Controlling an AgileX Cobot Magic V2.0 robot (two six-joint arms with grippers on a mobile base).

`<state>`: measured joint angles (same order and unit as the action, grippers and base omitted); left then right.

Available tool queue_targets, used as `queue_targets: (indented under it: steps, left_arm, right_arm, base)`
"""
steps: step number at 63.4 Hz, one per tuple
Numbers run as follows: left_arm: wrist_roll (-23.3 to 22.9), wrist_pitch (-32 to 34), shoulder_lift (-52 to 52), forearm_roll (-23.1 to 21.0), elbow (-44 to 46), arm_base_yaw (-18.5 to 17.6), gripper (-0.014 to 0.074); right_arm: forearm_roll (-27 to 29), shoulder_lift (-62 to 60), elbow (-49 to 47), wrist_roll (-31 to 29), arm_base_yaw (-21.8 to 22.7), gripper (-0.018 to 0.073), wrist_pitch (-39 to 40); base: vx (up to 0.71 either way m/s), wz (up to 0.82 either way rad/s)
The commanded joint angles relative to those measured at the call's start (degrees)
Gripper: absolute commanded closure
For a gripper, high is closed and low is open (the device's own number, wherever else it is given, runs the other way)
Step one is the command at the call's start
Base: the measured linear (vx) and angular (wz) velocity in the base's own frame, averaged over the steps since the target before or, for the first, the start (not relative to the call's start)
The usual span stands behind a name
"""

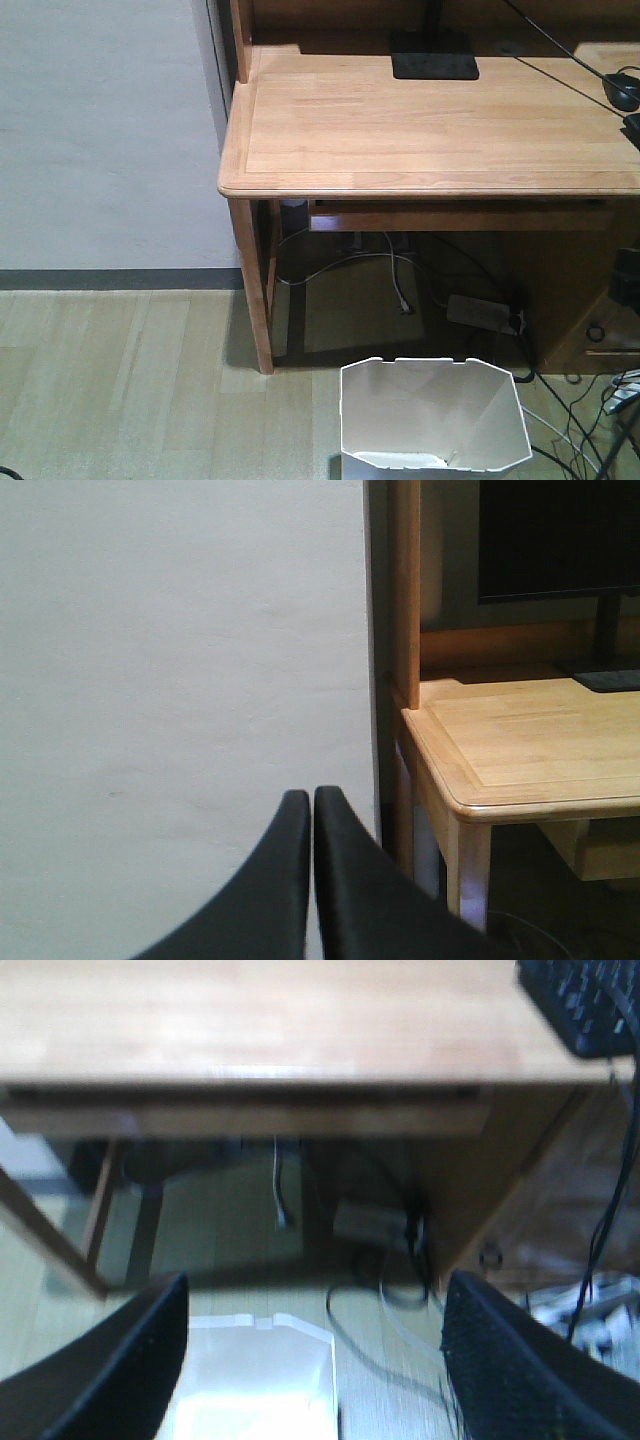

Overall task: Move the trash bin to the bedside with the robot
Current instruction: 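Lower the right gripper toward the rim of the white trash bin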

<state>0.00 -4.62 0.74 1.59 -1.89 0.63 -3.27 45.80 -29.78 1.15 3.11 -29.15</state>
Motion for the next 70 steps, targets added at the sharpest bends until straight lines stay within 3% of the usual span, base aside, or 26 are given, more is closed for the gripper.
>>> queue_targets:
  steps: [1, 20, 31, 46, 70]
  left_arm:
    - [-0.8, 4.3, 0.8, -0.5, -0.7, -0.4, 0.0603]
    - [-0.8, 4.3, 0.8, -0.5, -0.7, -0.4, 0.0603]
    - [-0.8, 4.3, 0.8, -0.5, -0.7, -0.4, 0.0603]
    - [-0.8, 4.3, 0.8, -0.5, -0.7, -0.4, 0.0603]
    - [-0.8, 4.3, 0.8, -0.5, -0.7, -0.4, 0.0603]
  right_arm:
    - [0.8, 5.2, -4.7, -0.3, 0.4, 0.0049, -0.2]
    - [0.5, 22.0, -12.8, -4.3, 0.7, 0.0049, -7.0]
    - [3.3, 31.6, -14.1, -9.7, 5.8, 0.0049, -6.5]
    - [10.8, 44.6, -14.0, -23.5, 7.8, 0.0049, -0.8]
    - [16.2, 64.1, -14.0, -25.8, 7.8, 0.0049, 17.5]
  base:
    - [0.00, 0.00]
    - [0.00, 0.00]
    - [0.00, 0.00]
    - [0.00, 0.00]
    - [0.00, 0.00]
